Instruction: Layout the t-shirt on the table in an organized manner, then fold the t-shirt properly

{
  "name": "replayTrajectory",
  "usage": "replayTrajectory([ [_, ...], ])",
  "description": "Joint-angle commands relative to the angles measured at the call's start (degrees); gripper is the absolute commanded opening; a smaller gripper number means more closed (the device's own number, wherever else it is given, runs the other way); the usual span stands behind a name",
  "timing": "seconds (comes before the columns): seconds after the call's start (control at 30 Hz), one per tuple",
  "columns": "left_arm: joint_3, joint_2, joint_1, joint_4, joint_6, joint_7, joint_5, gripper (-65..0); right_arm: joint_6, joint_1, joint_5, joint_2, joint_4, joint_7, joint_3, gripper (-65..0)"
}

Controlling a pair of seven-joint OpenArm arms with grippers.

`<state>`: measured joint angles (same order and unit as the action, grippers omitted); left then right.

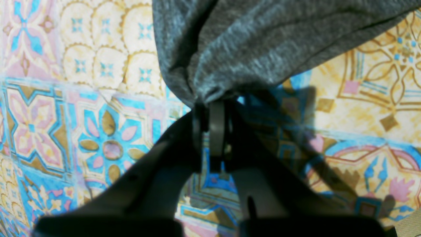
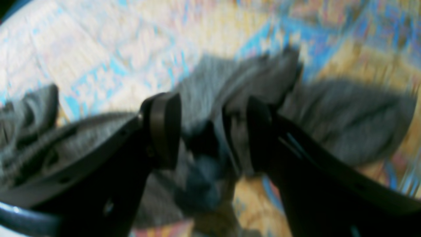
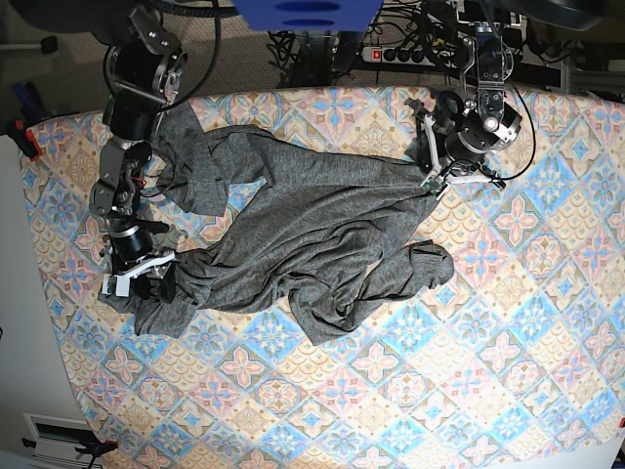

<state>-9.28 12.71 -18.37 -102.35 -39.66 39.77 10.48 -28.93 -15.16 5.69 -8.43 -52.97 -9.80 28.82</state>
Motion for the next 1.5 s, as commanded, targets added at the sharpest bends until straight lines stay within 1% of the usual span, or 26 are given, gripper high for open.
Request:
replayTrajectory([
  [0.0,0.18,0.08,0.3,-0.73,-0.34,-0.34,-0.85,-65.0,-0.39,-2.03,0.94,-0.76,-1.14,2.02,0.06,-34.2],
  [0.2,0.18,0.08,0.3,-0.73,-0.34,-0.34,-0.85,-65.0,-0.39,-2.03,0.94,-0.67,-1.05,1.76,-0.12,-34.2],
  [0.37,0.18,0.08,0.3,-0.73,-0.34,-0.34,-0.85,-65.0,-0.22,-2.03,0.94,-0.67,-1.05,2.02,-6.88,-34.2],
  [0.43,0.18,0.08,0.22,-0.73,-0.34,-0.34,-0.85,-65.0,-0.13,-2.03,1.03,-0.67,-1.05,2.02,-8.38,-34.2],
  [0.93,0.18,0.08,-0.05,-0.82,-0.34,-0.34,-0.85,-65.0,-0.04,-2.2,1.3,-0.85,-0.79,2.02,-8.38,-34.2],
  [1.07,0.18,0.08,-0.05,-0.82,-0.34,-0.34,-0.85,-65.0,-0.04,-2.2,1.3,-1.02,3.61,2.2,-8.29,-34.2],
  [1.23,0.18,0.08,-0.13,-0.82,-0.34,-0.34,-0.85,-65.0,-0.04,-2.2,1.3,-1.02,8.62,7.12,-8.29,-34.2],
  [1.47,0.18,0.08,-0.13,-0.82,-0.34,-0.34,-0.85,-65.0,-0.04,-2.2,1.3,-1.02,11.78,7.56,-8.29,-34.3],
])
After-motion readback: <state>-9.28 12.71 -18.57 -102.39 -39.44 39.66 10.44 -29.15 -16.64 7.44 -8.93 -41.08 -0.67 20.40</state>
